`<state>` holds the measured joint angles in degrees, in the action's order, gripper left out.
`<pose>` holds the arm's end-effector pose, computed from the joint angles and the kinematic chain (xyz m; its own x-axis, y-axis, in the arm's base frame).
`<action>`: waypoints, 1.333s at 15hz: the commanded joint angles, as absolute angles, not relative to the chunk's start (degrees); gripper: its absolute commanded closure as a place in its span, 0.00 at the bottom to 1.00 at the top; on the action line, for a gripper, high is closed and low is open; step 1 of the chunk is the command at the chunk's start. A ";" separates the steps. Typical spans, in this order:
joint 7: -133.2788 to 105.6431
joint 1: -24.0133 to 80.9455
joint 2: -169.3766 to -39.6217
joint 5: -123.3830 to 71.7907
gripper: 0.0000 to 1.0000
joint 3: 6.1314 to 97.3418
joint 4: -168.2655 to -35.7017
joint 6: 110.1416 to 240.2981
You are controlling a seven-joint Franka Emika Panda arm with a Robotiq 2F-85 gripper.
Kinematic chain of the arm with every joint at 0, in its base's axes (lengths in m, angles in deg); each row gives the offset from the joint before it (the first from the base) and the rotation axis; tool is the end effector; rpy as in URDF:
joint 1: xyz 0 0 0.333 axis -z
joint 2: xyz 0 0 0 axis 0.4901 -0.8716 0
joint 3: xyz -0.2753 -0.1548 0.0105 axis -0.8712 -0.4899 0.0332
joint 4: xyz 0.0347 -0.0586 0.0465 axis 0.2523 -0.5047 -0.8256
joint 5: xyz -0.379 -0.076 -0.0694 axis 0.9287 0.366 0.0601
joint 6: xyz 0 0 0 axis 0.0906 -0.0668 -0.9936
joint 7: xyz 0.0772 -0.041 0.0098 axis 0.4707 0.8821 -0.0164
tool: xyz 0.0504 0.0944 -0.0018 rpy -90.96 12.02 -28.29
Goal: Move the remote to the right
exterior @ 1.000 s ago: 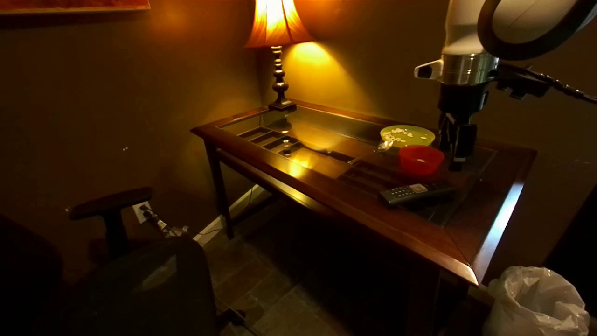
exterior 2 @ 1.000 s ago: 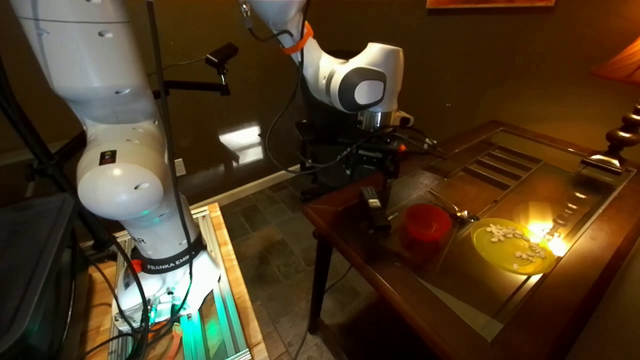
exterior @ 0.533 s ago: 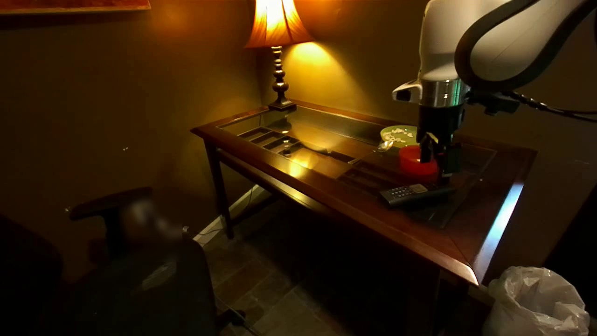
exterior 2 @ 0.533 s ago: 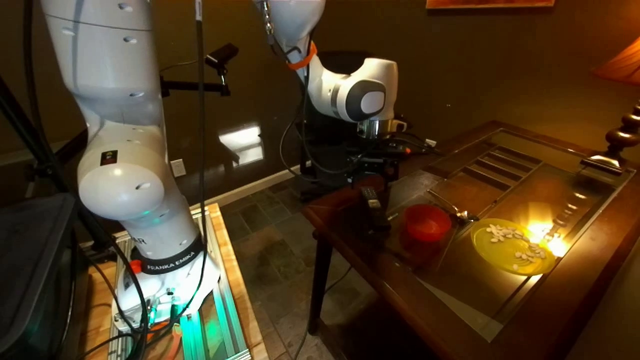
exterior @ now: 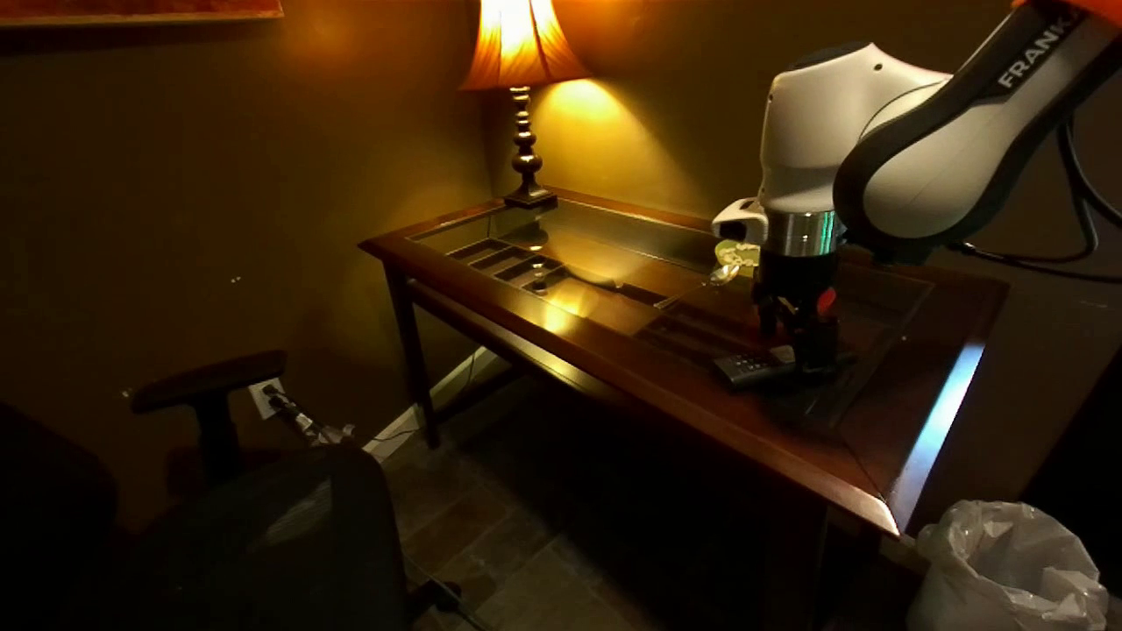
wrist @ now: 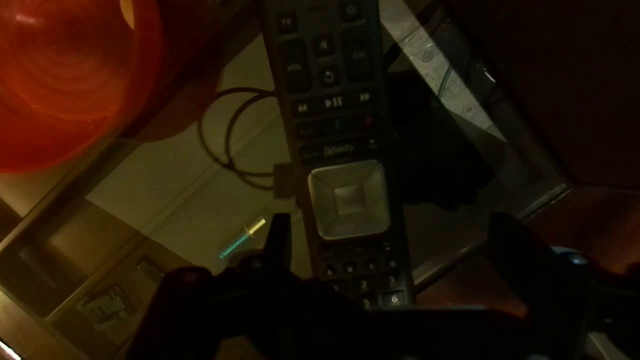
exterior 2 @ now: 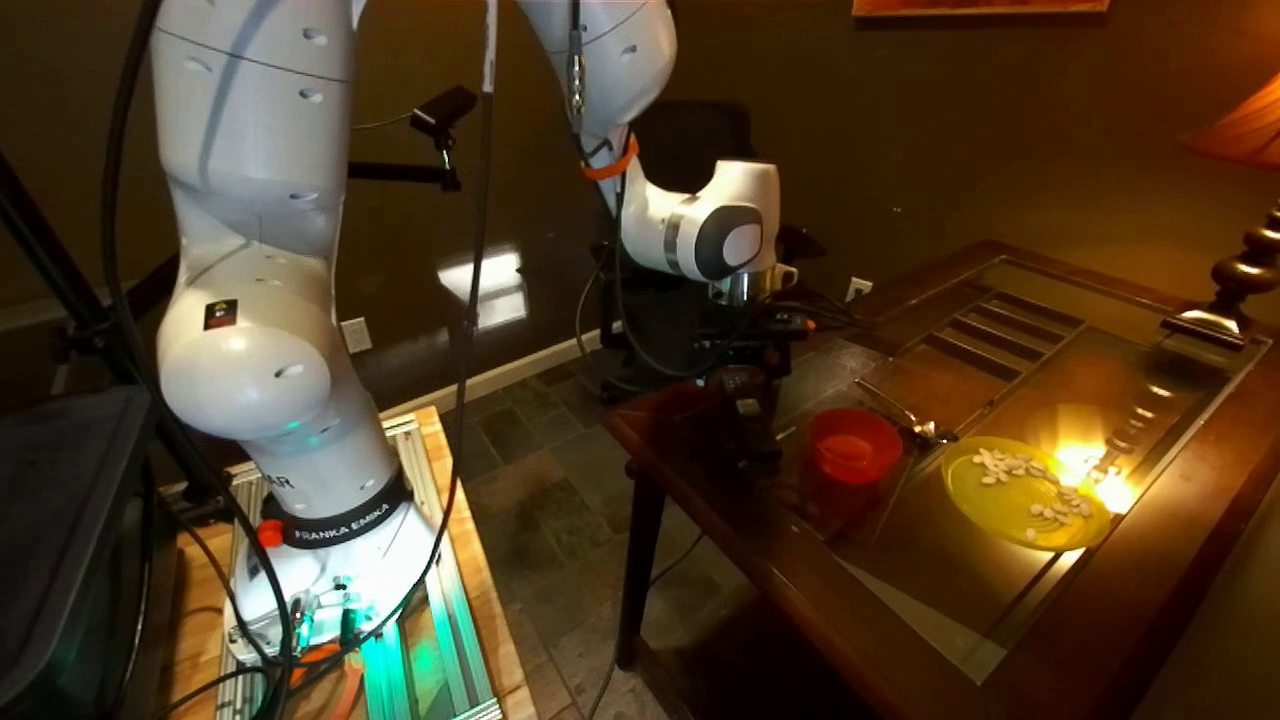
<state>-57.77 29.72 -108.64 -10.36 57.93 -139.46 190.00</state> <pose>0.5334 0.0246 0.1973 0.5450 0.8299 -0.1191 0.8384 -0.5382 0.0861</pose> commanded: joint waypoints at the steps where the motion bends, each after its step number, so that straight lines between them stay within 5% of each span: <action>1: -56.20 28.76 -111.62 -6.55 0.00 57.18 -137.18 192.26; 5: -55.53 28.16 -113.44 -3.93 0.00 56.67 -135.67 192.44; 7: -55.43 27.97 -114.04 -2.93 0.28 56.53 -135.11 192.03; 13: -58.10 29.59 -113.37 -4.61 0.69 58.05 -135.31 190.47; 20: -64.41 34.70 -105.96 -20.36 0.71 62.63 -135.69 171.43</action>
<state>-61.53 32.71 -110.75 -14.39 61.35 -135.83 180.46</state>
